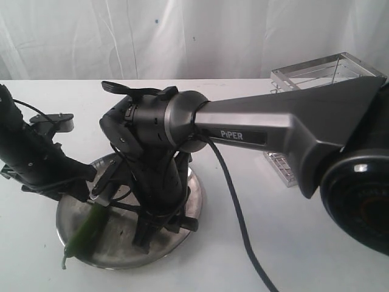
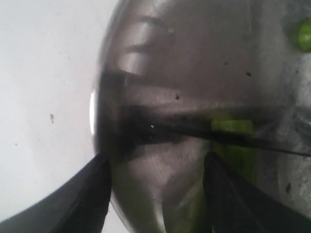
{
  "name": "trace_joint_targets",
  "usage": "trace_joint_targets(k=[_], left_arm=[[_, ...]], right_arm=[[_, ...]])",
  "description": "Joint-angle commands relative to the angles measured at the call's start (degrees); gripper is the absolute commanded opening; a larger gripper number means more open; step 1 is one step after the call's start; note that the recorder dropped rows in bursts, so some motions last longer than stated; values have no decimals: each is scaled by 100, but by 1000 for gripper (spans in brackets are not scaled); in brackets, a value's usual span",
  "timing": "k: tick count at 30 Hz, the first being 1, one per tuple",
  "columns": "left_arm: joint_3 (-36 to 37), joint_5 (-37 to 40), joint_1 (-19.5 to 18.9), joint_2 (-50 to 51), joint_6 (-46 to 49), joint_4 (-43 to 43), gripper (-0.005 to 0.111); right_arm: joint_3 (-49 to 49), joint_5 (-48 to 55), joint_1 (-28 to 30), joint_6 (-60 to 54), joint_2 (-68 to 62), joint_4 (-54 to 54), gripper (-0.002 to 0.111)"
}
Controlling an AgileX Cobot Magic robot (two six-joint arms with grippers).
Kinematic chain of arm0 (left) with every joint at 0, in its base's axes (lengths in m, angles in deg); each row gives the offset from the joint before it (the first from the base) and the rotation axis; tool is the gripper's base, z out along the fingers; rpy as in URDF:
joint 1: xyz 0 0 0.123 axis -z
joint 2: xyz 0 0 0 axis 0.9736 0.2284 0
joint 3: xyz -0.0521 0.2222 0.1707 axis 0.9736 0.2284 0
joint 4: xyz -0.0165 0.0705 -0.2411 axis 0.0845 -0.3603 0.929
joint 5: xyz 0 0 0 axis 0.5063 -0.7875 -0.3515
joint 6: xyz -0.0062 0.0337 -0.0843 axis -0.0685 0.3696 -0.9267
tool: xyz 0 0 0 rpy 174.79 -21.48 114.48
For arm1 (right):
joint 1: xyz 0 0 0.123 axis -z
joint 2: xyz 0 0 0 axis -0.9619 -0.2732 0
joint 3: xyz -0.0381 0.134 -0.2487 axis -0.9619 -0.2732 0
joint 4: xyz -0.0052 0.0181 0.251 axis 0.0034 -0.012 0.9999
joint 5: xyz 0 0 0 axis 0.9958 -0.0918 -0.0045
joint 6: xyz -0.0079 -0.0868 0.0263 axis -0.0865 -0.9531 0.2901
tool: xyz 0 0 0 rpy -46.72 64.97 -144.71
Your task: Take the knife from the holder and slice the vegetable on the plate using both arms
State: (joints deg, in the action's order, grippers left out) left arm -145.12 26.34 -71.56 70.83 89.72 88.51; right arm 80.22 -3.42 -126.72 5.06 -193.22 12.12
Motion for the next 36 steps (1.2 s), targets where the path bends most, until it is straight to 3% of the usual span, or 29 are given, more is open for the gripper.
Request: trace_joint_targets(k=[1,4,9,26,29,34,36], left_arm=[[8,368,8,-51,51,203,59],[44,392,8,-51,68,471,59],[270,253,8,-51,1806,2283,59],[331,-25,8,-51,2015,2151,59],[331,-43,-4,-51,1977,2130,48],[331,-185,-4,-253,1950,1993,0],[331,-232,-16,-402,1950,1911,0]], right_arm=[[19,-1,-5,-49,6,23,0],[19,-14,-5,-35,6,25,0],[19,-62,-5,-35,6,25,0],[19,-61,-5,-35,6,36,0],[19,-61,-5,-35,6,47,0],[19,-45,-5,-35,6,59,0],[19,-35,-5,-35,6,85,0]])
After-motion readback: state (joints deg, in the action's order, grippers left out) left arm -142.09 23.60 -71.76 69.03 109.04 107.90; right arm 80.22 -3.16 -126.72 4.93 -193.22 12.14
